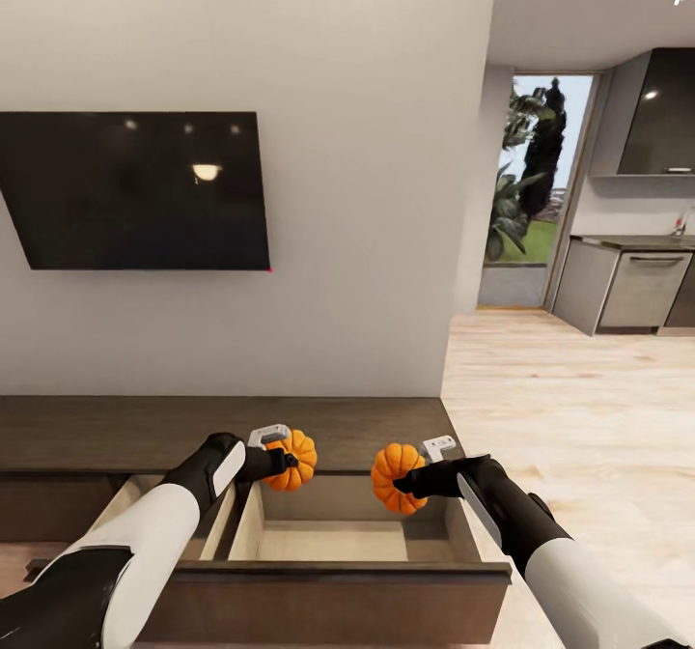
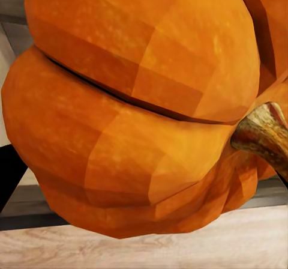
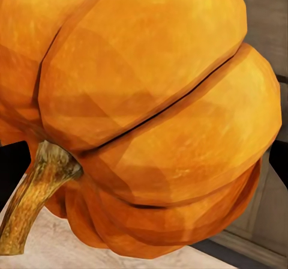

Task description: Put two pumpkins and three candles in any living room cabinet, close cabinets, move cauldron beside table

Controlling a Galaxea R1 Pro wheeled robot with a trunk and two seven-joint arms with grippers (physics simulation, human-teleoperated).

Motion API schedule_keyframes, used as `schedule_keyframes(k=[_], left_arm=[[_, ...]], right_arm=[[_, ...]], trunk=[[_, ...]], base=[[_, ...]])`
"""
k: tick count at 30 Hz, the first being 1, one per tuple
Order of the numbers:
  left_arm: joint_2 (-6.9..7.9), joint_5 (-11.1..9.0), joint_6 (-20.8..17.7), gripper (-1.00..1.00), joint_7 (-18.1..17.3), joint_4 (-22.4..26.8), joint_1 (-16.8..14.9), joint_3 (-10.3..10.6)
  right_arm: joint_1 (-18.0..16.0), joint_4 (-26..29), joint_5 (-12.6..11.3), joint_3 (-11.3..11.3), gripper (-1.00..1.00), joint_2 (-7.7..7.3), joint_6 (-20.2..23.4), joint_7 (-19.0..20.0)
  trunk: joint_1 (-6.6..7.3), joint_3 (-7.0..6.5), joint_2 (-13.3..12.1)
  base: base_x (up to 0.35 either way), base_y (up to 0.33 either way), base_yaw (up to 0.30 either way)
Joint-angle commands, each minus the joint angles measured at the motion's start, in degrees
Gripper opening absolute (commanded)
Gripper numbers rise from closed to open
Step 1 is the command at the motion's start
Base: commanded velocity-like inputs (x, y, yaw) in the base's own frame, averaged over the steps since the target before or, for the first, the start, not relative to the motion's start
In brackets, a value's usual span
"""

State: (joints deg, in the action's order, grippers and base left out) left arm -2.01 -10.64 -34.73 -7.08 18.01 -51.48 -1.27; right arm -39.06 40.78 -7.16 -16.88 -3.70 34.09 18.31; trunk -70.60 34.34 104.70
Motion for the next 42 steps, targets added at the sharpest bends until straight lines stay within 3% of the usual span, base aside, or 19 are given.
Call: schedule_keyframes(k=[1,20,28,42], left_arm=[[-0.01,0.00,-0.36,-1.00,0.26,0.16,-0.02,-0.05],[-0.01,0.00,-0.69,-1.00,0.08,1.06,-0.02,-0.14],[-0.01,0.00,-4.59,-1.00,0.20,1.07,-0.07,-0.14],[-0.09,-0.08,-5.54,-1.00,0.11,1.01,-0.02,-0.22]], right_arm=[[-0.05,0.09,-0.66,-0.25,-1.00,-0.08,0.33,-0.29],[-0.25,0.07,-0.59,-0.17,-1.00,0.01,0.41,-0.38],[-0.94,-0.09,-0.49,-0.17,-1.00,0.79,1.20,-5.02],[-1.27,-0.43,-0.63,-0.12,-1.00,1.06,3.24,-5.86]], trunk=[[0.01,0.09,0.03],[0.01,0.17,0.03],[0.01,0.49,0.03],[0.01,1.74,0.03]], base=[[0.000,0.000,0.000],[0.000,0.000,0.000],[0.006,0.000,0.000],[0.106,0.000,0.000]])
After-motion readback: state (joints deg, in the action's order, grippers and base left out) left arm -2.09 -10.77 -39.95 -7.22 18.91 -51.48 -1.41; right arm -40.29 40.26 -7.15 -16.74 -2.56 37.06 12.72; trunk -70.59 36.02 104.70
